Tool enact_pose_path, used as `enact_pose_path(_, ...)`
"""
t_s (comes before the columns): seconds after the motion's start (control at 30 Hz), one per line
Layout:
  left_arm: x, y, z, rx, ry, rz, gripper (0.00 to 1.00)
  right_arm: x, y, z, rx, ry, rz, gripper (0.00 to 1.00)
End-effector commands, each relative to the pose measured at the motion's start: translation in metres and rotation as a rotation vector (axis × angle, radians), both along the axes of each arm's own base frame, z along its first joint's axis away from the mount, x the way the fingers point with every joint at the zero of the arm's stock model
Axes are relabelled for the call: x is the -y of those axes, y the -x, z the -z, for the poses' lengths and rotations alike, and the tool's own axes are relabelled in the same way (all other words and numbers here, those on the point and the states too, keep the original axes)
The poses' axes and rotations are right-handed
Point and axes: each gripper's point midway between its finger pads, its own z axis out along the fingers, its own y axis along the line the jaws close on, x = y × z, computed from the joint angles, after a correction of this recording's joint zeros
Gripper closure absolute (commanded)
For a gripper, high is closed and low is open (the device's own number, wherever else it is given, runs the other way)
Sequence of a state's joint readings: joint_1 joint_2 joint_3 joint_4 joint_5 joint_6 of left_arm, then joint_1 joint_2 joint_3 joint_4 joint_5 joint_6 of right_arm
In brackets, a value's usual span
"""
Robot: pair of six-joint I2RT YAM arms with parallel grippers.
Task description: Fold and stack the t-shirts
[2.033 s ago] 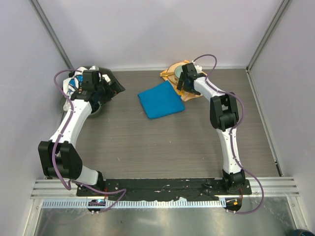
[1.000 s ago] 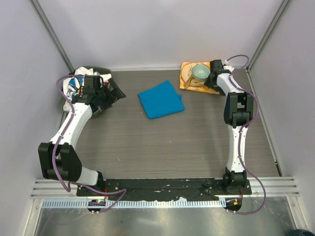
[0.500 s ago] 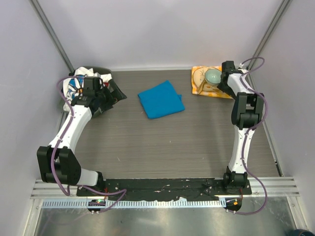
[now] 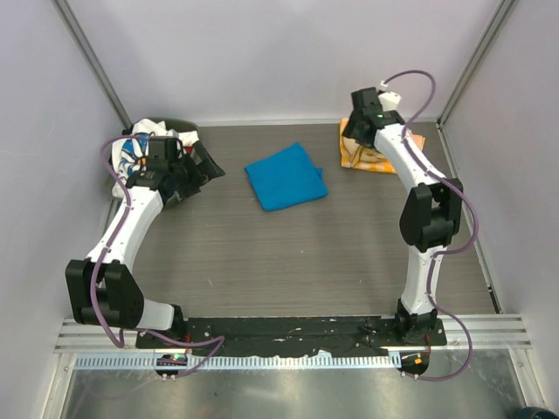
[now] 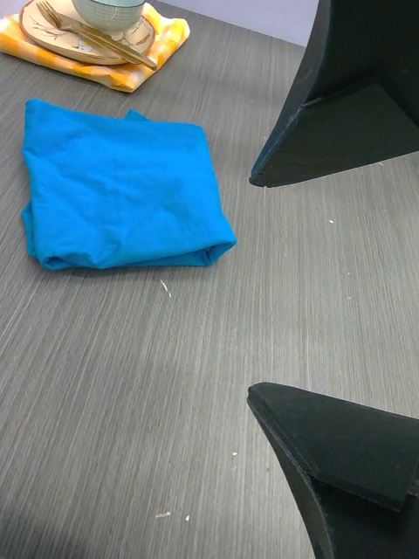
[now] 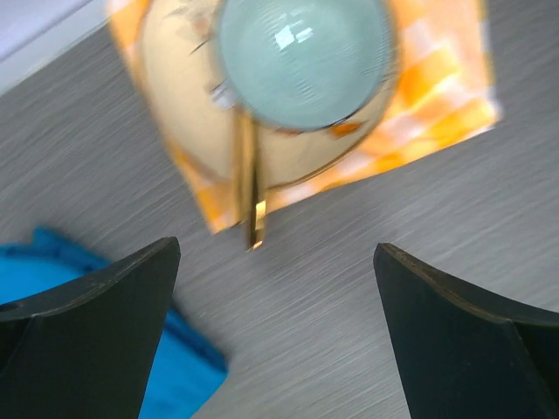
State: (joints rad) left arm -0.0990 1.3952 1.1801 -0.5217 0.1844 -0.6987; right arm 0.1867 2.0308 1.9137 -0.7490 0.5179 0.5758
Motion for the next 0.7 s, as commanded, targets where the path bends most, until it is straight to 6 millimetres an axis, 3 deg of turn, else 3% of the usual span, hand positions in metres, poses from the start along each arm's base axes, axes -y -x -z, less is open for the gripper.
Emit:
enact_pose_path(0.0, 0.003, 0.0, -0.017, 0.049, 0.0, 0.017, 0.0, -0.064, -0.001, 0.001, 0.032, -0.059, -0.113, 0.0)
enact_pose_path(0.27, -0.001, -0.001, -0.022, 0.062, -0.019, 0.01, 0.0, -0.146, -0.023, 0.046, 0.037, -0.164, -0.297, 0.0)
enact_pose_path(0.5, -0.002, 0.0, -0.02, 0.057, -0.026, 0.012, 0.0, -0.164, -0.043, 0.083, 0.006, -0.192, -0.348, 0.0)
enact_pose_path(0.67, -0.001, -0.002, -0.018, 0.056, -0.025, 0.013, 0.0, -0.175, -0.056, 0.093, 0.022, -0.219, -0.375, 0.0)
